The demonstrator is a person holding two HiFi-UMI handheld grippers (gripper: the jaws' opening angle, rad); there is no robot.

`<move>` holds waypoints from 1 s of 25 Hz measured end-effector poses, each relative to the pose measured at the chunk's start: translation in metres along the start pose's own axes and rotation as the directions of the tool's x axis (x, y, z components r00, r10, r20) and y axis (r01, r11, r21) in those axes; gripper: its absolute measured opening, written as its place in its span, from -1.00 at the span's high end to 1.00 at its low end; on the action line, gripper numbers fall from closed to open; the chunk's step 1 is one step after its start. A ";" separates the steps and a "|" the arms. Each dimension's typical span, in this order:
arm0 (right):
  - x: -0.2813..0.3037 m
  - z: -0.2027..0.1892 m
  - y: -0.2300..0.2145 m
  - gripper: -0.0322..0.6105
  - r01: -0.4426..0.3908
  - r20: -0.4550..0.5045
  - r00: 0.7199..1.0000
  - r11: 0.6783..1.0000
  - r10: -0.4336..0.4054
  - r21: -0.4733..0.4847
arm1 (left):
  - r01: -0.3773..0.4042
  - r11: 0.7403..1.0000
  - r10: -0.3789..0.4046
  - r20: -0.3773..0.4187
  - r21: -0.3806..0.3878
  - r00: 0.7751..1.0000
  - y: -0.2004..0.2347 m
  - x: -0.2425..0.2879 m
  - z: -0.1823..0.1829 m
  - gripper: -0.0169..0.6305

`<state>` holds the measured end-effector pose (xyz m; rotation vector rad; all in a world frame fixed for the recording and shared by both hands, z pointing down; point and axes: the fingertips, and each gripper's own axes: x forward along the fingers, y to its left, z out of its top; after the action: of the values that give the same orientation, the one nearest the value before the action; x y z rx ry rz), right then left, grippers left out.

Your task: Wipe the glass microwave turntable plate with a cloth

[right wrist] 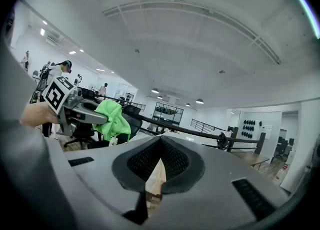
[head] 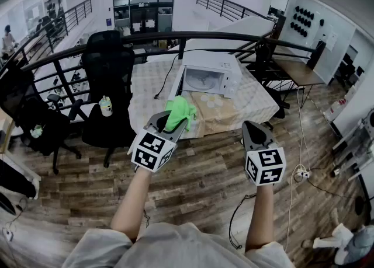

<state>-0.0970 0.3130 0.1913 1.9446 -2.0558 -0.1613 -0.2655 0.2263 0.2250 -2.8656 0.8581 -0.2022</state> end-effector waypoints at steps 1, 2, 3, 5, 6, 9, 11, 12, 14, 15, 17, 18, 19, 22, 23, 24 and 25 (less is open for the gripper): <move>0.000 -0.001 0.000 0.86 0.000 0.000 1.000 1.000 0.000 0.000 | 0.002 1.000 -0.002 -0.003 0.001 1.000 -0.001 0.000 0.000 0.53; 0.000 -0.001 -0.001 0.86 -0.001 -0.001 1.000 1.000 0.001 0.001 | 0.003 1.000 -0.003 -0.005 0.003 1.000 -0.002 0.001 -0.001 0.53; 0.000 -0.002 -0.001 0.86 -0.001 -0.001 1.000 1.000 0.001 0.001 | 0.005 1.000 -0.005 -0.007 0.004 1.000 -0.002 0.002 -0.001 0.53; 0.000 -0.003 -0.003 0.86 -0.003 -0.001 1.000 1.000 0.003 0.003 | 0.006 1.000 -0.006 -0.010 0.007 1.000 -0.004 0.004 -0.001 0.53; 0.000 -0.004 -0.005 0.86 -0.004 0.000 1.000 1.000 0.004 0.006 | 0.005 1.000 -0.005 -0.013 0.008 1.000 -0.005 0.005 -0.001 0.53; -0.003 -0.008 -0.013 0.86 0.004 0.014 1.000 1.000 -0.004 0.026 | -0.002 1.000 0.002 -0.025 0.009 1.000 -0.010 0.007 -0.003 0.53; -0.007 -0.011 -0.021 0.86 0.015 0.026 1.000 0.999 -0.016 0.028 | -0.012 1.000 0.013 -0.035 0.009 0.999 -0.015 0.008 -0.004 0.53; -0.010 -0.013 -0.024 0.86 0.016 0.030 0.999 1.000 -0.017 0.026 | -0.019 1.000 0.019 -0.041 0.009 0.999 -0.018 0.009 -0.005 0.53; -0.014 -0.020 -0.032 0.86 0.004 0.034 0.999 1.000 -0.005 0.028 | -0.032 0.999 0.033 -0.051 0.009 0.998 -0.027 0.012 -0.006 0.53; -0.016 -0.024 -0.037 0.86 -0.004 0.033 0.999 1.000 0.003 0.030 | -0.040 0.999 0.041 -0.054 0.009 0.998 -0.032 0.014 -0.006 0.53; -0.019 -0.033 -0.046 0.86 -0.022 0.033 0.999 0.999 0.021 0.029 | -0.059 0.998 0.059 -0.056 0.012 0.997 -0.044 0.017 -0.005 0.53; -0.021 -0.036 -0.051 0.86 -0.035 0.035 0.999 0.999 0.033 0.031 | -0.067 0.998 0.067 -0.056 0.015 0.996 -0.050 0.019 -0.004 0.53; -0.023 -0.040 -0.055 0.86 -0.049 0.039 0.998 0.998 0.048 0.037 | -0.074 0.997 0.075 -0.058 0.017 0.995 -0.055 0.020 -0.004 0.53; -0.026 -0.052 -0.069 0.86 -0.088 0.039 0.996 0.994 0.086 0.064 | -0.095 0.995 0.095 -0.068 0.003 0.993 -0.069 0.028 -0.004 0.53; -0.026 -0.056 -0.074 0.86 -0.092 0.037 0.995 0.993 0.090 0.068 | -0.099 0.995 0.099 -0.072 -0.006 0.993 -0.072 0.031 -0.005 0.53; -0.025 -0.058 -0.078 0.86 -0.091 0.037 0.995 0.994 0.088 0.069 | -0.101 0.995 0.100 -0.075 -0.012 0.992 -0.074 0.035 -0.007 0.53; -0.024 -0.061 -0.083 0.86 -0.083 0.038 0.996 0.994 0.081 0.066 | -0.101 0.995 0.099 -0.079 -0.014 0.992 -0.076 0.039 -0.009 0.53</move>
<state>0.0012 0.3379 0.2220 1.9047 -2.1864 -0.1093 -0.1942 0.2666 0.2510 -2.8383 1.0204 -0.2984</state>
